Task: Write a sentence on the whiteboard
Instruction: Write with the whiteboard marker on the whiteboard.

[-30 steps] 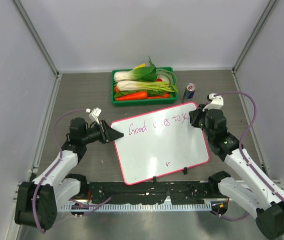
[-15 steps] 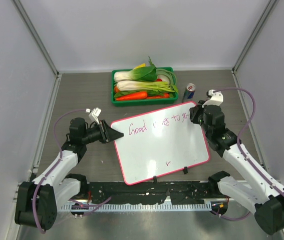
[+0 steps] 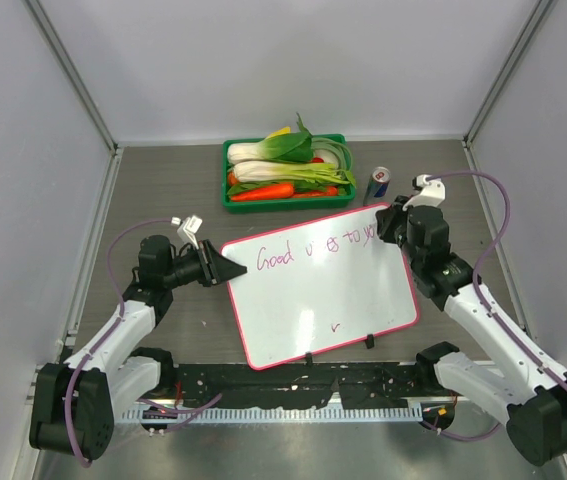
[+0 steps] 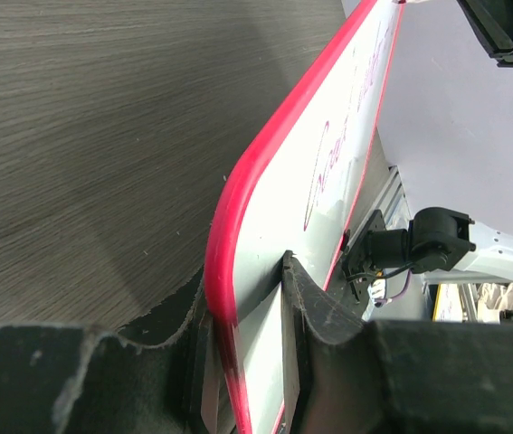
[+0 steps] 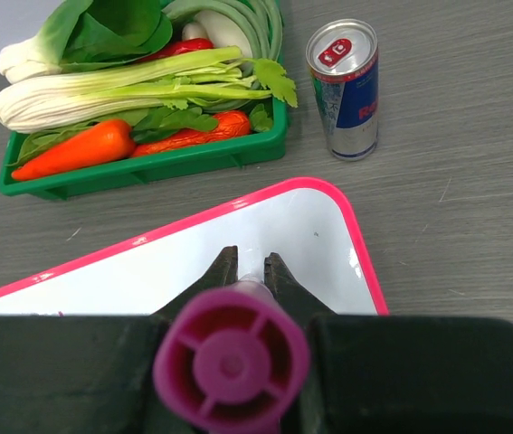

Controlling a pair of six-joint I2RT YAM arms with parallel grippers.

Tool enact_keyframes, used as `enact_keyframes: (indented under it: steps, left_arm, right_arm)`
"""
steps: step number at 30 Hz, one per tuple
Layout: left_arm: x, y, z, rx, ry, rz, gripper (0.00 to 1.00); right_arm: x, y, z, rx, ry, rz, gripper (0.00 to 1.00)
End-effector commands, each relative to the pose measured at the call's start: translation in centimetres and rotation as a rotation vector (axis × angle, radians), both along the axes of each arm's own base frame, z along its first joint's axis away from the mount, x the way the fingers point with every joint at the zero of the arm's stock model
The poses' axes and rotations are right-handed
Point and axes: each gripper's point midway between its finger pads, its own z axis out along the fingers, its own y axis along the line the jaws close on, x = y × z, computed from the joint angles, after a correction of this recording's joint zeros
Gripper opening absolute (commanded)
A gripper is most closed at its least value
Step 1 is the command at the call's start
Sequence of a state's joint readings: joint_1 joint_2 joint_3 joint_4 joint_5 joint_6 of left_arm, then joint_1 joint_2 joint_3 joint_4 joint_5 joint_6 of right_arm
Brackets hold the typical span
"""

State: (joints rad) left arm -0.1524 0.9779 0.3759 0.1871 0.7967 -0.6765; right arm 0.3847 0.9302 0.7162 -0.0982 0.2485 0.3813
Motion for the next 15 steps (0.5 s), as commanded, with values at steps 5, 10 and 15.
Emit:
enact_keyframes:
  steps: [5, 10, 15]
  left_arm:
    - [2.5, 2.7, -2.9, 0.174, -0.069, 0.133, 0.0]
    - [2.5, 2.8, -2.9, 0.174, -0.069, 0.135, 0.0]
    - [2.5, 2.8, -2.8, 0.172, -0.072, 0.136, 0.0]
  right_arm:
    - [-0.2, -1.0, 3.2, 0.053, -0.11, -0.046, 0.01]
    - [-0.1, -1.3, 2.6, 0.048, -0.095, -0.059, 0.02]
    - [0.1, -1.7, 1.6, 0.028, -0.064, -0.074, 0.01]
